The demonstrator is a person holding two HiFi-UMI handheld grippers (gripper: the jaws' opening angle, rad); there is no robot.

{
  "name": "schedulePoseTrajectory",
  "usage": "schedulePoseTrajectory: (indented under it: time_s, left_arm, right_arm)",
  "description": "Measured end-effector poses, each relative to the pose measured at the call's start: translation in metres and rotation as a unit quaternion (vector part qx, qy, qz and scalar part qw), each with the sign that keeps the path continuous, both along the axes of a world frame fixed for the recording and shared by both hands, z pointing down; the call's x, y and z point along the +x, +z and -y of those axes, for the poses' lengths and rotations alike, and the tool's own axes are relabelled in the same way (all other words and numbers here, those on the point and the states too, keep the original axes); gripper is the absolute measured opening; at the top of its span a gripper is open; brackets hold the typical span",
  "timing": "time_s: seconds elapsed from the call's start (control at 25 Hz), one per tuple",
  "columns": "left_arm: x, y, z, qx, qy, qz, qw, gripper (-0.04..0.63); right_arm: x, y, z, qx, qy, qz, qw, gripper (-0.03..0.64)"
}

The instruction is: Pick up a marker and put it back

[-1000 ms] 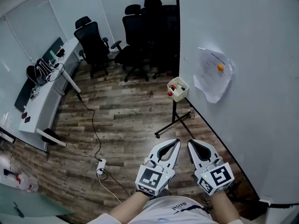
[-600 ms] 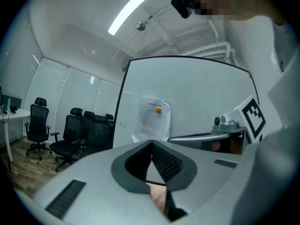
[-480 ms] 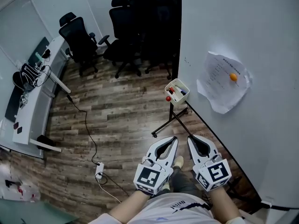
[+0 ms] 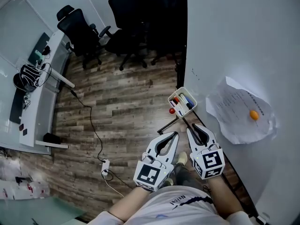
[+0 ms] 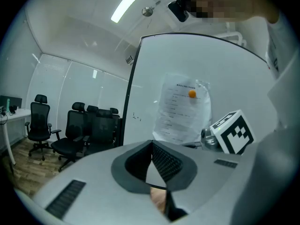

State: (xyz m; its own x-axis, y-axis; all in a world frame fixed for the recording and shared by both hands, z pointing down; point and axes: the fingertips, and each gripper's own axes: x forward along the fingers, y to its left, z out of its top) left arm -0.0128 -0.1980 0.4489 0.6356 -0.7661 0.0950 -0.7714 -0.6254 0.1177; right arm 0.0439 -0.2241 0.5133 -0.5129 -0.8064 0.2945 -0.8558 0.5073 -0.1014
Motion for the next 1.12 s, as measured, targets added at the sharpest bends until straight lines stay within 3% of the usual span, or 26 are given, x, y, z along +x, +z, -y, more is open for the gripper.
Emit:
schedulePoseTrajectory:
  time_s: [0.4, 0.76, 1.12]
  left_arm:
    - [-0.001, 0.045, 0.068, -0.037, 0.001, 0.013, 0.9992, 0.012]
    - [-0.010, 0.061, 0.101, -0.057, 0.056, 0.000, 0.9969, 0.012]
    - [-0.016, 0.068, 0.112, -0.067, 0.081, -0.001, 0.9945, 0.012]
  right_arm:
    - [0.013, 0.079, 0.079, -0.054, 0.059, -0.028, 0.996, 0.121]
    - [0.014, 0.096, 0.106, -0.041, 0.117, -0.109, 0.986, 0.127]
    - [0.014, 0.107, 0.114, -0.044, 0.129, -0.141, 0.981, 0.126]
